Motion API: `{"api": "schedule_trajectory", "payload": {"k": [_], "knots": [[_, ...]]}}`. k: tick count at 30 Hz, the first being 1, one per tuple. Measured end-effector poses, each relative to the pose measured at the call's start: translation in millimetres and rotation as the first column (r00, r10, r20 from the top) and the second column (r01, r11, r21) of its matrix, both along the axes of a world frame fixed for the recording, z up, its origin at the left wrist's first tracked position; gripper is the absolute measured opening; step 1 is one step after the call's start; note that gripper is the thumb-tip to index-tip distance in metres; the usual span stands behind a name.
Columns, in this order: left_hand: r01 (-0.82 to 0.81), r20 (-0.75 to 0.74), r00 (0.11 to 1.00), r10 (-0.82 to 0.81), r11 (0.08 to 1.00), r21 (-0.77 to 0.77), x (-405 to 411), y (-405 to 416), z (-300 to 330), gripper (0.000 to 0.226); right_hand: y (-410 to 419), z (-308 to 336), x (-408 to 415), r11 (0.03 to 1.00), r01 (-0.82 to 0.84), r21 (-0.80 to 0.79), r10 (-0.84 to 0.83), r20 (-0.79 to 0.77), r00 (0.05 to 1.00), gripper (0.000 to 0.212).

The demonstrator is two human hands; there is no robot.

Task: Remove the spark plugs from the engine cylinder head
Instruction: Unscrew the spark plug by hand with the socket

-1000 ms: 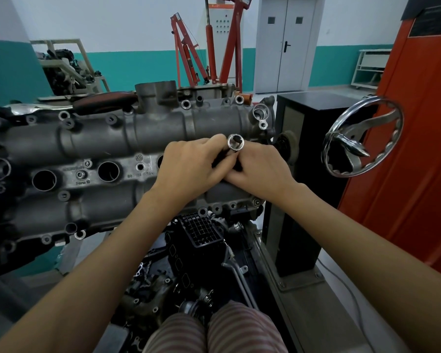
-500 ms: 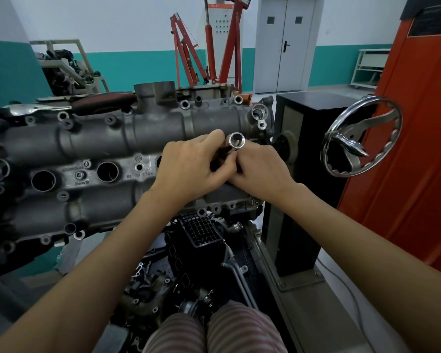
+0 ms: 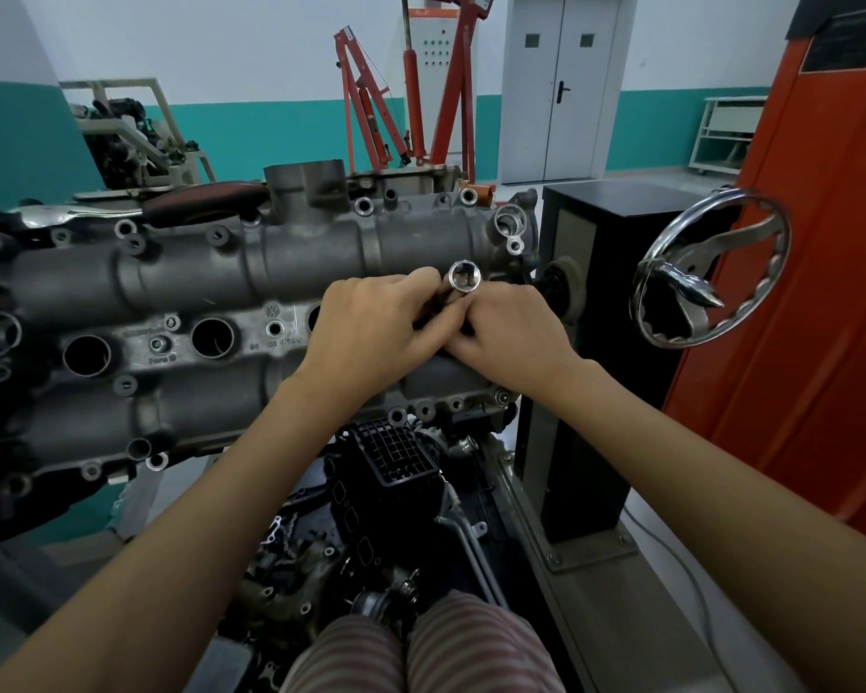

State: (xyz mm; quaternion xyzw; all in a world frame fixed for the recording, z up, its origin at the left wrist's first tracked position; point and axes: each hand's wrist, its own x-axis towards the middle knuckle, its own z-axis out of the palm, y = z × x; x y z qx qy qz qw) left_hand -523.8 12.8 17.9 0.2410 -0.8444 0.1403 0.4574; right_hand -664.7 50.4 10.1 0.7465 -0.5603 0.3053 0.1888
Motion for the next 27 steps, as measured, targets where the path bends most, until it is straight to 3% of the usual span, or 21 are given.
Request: {"api": "schedule_trajectory", "payload": {"k": [5, 9, 15, 23, 27], "knots": [[0.016, -0.017, 1.0, -0.016, 0.999, 0.034, -0.3, 3.2, 1.5, 0.039, 1.5, 0.5, 1.0, 1.0, -0.025, 0.004, 0.025, 0.011, 1.0, 0.05], [0.013, -0.001, 1.0, -0.013, 1.0, -0.004, -0.6, 1.8, 1.4, 0.032, 0.0, -0.3, 0.7, 1.0, -0.005, -0.007, 0.005, 0.018, 1.0, 0.035], [-0.002, -0.01, 1.0, 0.002, 1.0, -0.011, 0.3, -1.2, 0.0, 0.05, -0.5, 0.2, -0.4, 1.0, 0.019, -0.004, -0.019, 0.025, 0.999, 0.022], [0.025, -0.011, 1.0, -0.024, 0.998, 0.05, 0.2, 2.2, 1.3, 0.045, 4.2, 1.6, 2.4, 1.0, -0.026, -0.01, 0.026, 0.007, 1.0, 0.041], [0.014, 0.003, 1.0, -0.014, 1.0, 0.026, 0.0, 1.8, 0.9, 0.043, 1.2, 1.2, 1.0, 1.0, -0.006, 0.008, 0.006, 0.01, 1.0, 0.033]]}}
